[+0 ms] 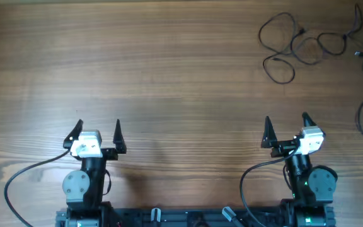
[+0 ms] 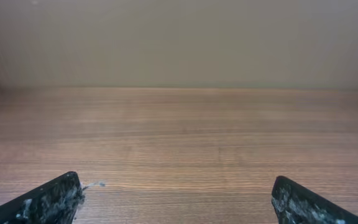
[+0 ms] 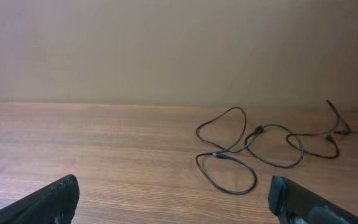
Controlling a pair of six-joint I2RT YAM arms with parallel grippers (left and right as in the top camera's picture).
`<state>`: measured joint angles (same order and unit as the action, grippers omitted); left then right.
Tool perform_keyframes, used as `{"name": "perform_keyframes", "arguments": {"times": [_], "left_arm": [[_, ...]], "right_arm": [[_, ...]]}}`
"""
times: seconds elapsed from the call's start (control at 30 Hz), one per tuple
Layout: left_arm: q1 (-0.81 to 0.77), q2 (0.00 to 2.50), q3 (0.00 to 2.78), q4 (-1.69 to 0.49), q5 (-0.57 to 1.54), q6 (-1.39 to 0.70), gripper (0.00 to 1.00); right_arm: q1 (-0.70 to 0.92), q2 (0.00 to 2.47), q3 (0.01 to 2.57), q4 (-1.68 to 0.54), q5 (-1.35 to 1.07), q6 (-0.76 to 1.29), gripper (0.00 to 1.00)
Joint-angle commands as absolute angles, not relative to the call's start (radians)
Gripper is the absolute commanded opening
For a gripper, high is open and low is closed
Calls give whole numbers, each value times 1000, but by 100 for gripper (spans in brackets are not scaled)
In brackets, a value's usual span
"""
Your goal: Untangle cables
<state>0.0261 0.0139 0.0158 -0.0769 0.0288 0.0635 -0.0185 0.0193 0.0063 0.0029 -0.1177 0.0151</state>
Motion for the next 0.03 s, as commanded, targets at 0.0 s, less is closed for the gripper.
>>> {"name": "perform_keyframes", "arguments": {"times": [0.0], "left_arm": [[24,7,7,-74,41,75,100]], "right_arm": [[-17,4,6,3,-97,27,100]]}}
